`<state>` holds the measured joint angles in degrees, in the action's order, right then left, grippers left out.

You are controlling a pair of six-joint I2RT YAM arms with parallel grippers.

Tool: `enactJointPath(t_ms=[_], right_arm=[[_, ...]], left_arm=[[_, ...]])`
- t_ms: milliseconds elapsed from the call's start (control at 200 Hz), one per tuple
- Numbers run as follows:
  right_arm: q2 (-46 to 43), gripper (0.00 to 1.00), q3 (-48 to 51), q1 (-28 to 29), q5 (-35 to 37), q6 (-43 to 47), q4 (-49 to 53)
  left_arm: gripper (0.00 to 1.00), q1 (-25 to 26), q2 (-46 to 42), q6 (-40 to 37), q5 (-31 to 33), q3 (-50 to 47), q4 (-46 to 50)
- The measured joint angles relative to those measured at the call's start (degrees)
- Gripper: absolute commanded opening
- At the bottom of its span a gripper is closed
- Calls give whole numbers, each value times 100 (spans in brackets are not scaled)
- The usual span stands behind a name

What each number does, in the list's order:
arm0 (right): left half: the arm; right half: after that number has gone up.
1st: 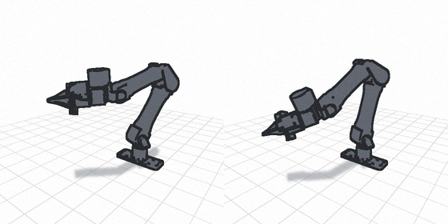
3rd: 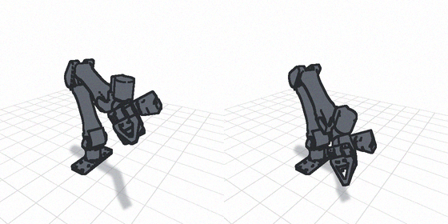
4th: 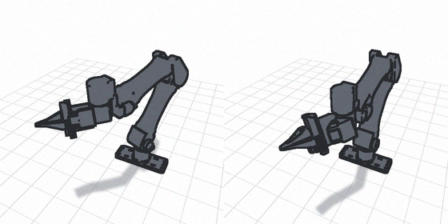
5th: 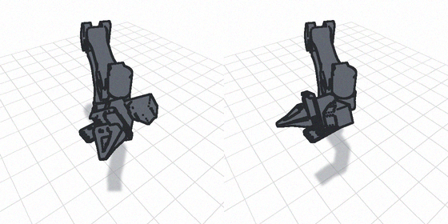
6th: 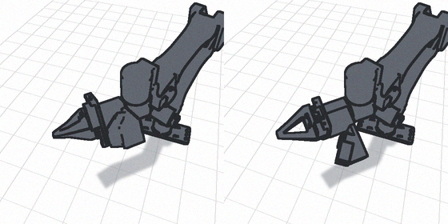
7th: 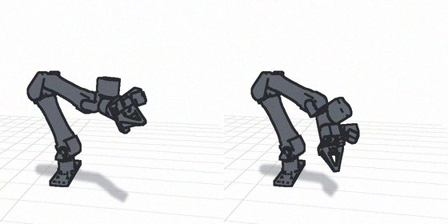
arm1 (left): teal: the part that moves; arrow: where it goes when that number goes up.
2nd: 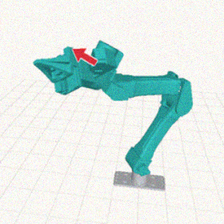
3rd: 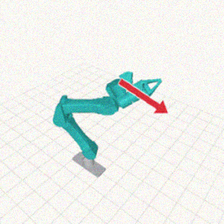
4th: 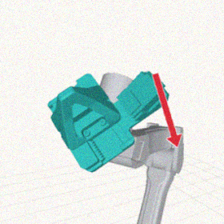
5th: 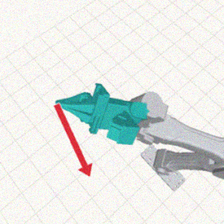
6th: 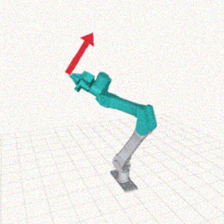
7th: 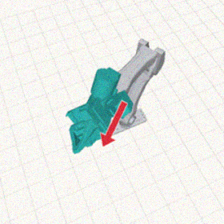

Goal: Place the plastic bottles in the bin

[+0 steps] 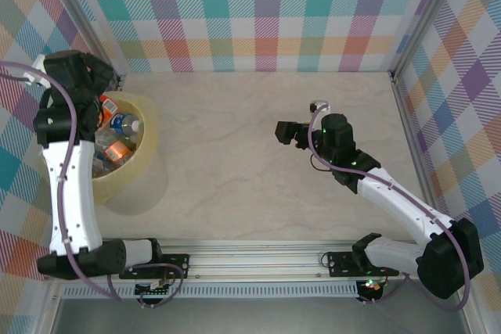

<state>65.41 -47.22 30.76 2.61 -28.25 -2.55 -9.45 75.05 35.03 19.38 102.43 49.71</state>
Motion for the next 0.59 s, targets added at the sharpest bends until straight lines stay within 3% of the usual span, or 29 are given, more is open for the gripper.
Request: enactJointPath(t_ms=[165, 320, 595], right_arm=[[15, 100, 0, 0, 48, -44, 0], [15, 100, 0, 0, 85, -109, 4], [107, 100, 0, 0, 101, -146, 13]], left_arm=[[100, -343, 551, -295, -892, -374, -131], [100, -459, 315, -640, -1021, -1043, -787], [100, -461, -46, -710, -1475, -1073, -334]])
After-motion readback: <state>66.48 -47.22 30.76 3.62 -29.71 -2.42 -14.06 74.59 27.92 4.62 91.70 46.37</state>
